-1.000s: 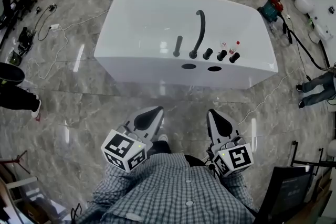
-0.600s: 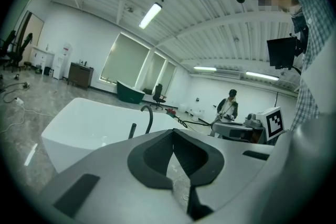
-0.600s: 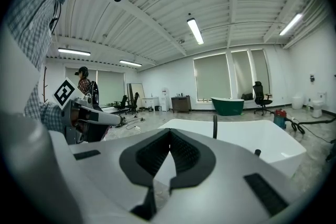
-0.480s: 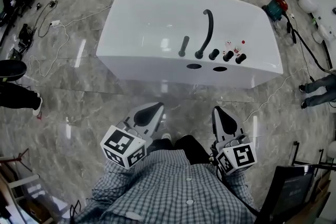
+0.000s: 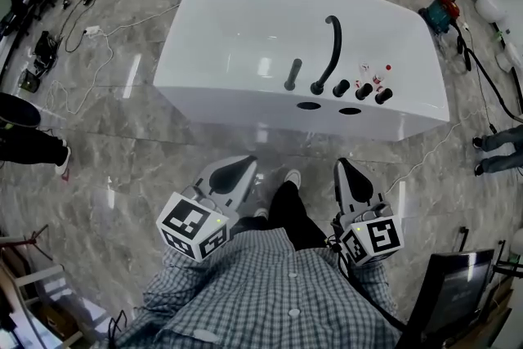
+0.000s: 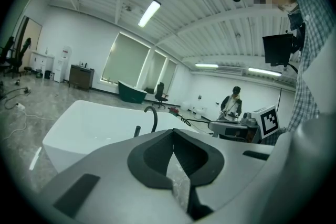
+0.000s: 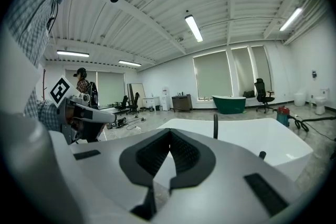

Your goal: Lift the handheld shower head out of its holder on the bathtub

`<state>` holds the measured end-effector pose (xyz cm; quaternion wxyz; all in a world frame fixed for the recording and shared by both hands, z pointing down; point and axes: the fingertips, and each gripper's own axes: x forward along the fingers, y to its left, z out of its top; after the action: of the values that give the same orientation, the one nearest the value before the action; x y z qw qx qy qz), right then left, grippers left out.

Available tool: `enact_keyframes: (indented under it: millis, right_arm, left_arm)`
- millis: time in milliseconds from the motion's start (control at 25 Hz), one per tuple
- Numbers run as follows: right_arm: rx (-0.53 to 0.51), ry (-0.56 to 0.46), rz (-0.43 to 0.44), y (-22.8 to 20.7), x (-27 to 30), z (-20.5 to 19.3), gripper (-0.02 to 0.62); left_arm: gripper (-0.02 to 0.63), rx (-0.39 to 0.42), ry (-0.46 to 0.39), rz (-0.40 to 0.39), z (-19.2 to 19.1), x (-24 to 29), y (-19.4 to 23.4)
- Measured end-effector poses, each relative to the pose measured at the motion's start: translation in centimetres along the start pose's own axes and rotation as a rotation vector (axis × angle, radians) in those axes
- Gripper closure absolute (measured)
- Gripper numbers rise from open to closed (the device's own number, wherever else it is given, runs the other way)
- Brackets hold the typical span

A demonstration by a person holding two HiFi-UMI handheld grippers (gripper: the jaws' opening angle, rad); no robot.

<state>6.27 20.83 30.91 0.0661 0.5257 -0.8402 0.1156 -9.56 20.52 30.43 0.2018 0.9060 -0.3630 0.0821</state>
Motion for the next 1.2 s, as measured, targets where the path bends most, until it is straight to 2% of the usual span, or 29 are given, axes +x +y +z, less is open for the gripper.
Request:
enact_keyframes:
  millis: [240,520,760,1200]
  right_arm:
    - [-0.03,0.014,0.068,-2.5,4.0,0.8,0.58]
    - [-0.019,0.023,0.115,-8.3,8.5,2.7,0.581]
    - [-0.016,0.023,0.166,-12.4,11.9,4.4,0.58]
    - [-0.017,0.031,0.175,-17.3,14.5,5.1,0.58]
  left_arm:
    - [0.598,-0.002,-0.006,0.027,1.5,3.7,1.8]
    - [0.598,-0.008,-0.011,0.07,4.6,10.0,3.4]
    - [0.598,-0.058,-0.046,0.103,7.5,14.3,4.3]
    - [0.598,-0.018,-0.007,0.141,8.1,19.0,5.3]
